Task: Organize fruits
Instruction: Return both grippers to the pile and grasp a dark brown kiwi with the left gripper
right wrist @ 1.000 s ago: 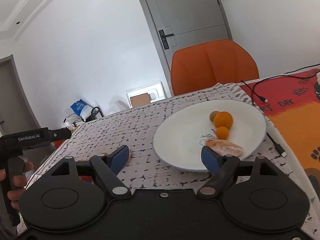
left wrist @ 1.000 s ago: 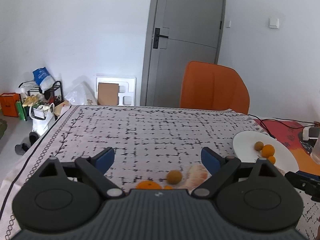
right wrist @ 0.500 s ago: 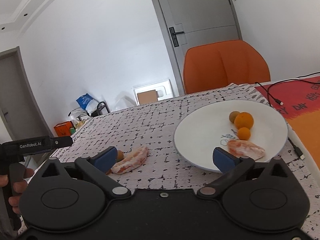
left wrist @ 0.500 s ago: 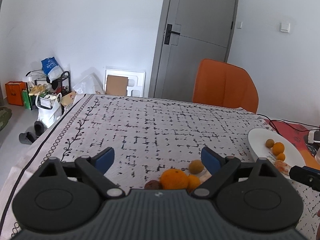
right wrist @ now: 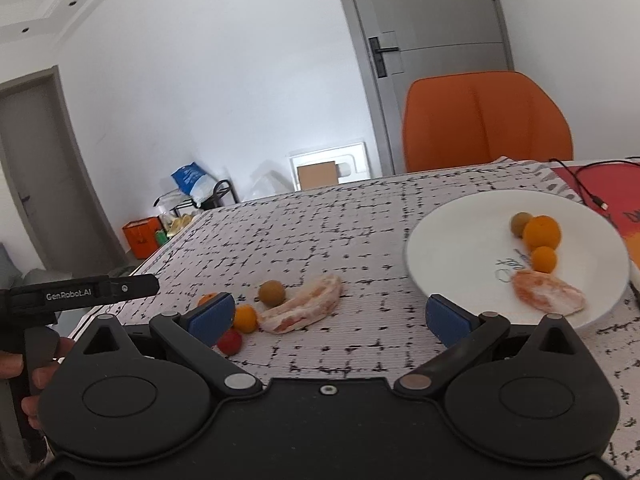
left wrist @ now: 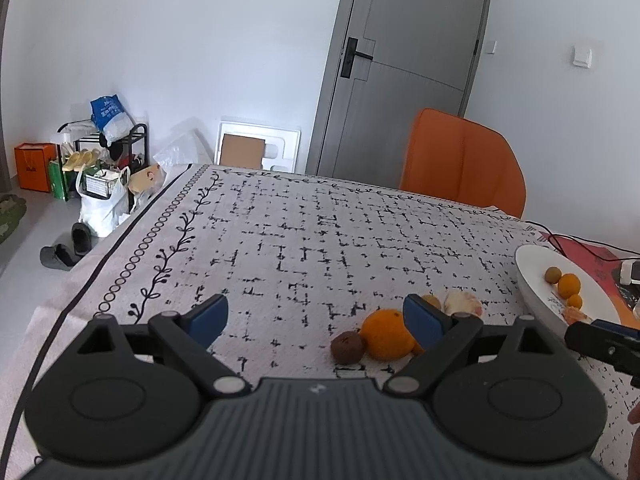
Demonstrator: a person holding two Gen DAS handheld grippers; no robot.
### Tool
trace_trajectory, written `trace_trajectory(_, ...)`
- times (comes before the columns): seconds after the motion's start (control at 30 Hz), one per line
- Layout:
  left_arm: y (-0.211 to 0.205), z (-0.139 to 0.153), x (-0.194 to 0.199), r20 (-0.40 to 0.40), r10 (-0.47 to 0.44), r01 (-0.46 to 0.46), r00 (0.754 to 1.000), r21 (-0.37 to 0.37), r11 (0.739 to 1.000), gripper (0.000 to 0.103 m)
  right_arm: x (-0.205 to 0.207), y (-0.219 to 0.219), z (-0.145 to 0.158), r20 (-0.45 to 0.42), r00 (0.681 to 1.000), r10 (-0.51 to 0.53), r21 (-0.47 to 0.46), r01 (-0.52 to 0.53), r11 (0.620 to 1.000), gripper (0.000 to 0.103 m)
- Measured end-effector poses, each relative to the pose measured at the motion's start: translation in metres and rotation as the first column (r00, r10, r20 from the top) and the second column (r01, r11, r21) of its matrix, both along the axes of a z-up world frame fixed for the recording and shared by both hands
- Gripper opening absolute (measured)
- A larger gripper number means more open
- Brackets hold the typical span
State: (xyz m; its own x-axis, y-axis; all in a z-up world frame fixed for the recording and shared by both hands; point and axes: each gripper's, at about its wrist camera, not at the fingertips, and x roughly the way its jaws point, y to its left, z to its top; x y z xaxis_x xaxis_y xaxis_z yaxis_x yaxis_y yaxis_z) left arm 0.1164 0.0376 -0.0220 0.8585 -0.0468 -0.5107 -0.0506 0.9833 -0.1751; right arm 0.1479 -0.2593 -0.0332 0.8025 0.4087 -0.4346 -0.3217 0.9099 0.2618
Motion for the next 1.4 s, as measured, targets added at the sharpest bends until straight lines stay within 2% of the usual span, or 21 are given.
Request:
trace_trajectory(0.17,0.005,-0.007,0.000,0.004,0.001,-0.001,1.000,-0.017,1.000,0.090,0.001,0.010,0.000,0.000,1.000,0.021,-0.011,-0.021,1.000,0.103)
trace_trajectory(0.5,0.000,-0.026,0.009,-0.040,-0.051,0.049,0.998,-0.051,0.997,0.053,0.011,0.020,-0.006,-0.018,1.000,0.023,-0.049,-0.023,0.999,0.102)
trace_trajectory(0.77,-0.008,-0.037,0.016,-0.064,-0.073,0.069,0.995,-0.062,0.996,0.041,0.028,0.029,-0.015,-0.050,0.997,0.052,-0.100,-0.057,0.993,0.098)
trace_trajectory(1.03,-0.010,-0.043,0.022,-0.073,-0.084,0.080,0.994,-0.061,0.995,0.023,0.042,0.039,-0.022,-0.080,0.992,0.094,-0.141,-0.104,0.985,0.094)
trace_trajectory(1.13,-0.005,-0.041,0.023,-0.072,-0.077,0.071,0.994,-0.080,0.994,0.022,0.047,0.043,-0.024,-0.082,0.991,0.106,-0.162,-0.118,0.980,0.094)
trace_trajectory(1.4,0.014,-0.030,0.018,-0.044,-0.034,0.031,0.998,-0.076,0.997,0.022,0.058,0.058,-0.030,-0.097,0.988,0.124,-0.215,-0.143,0.966,0.091)
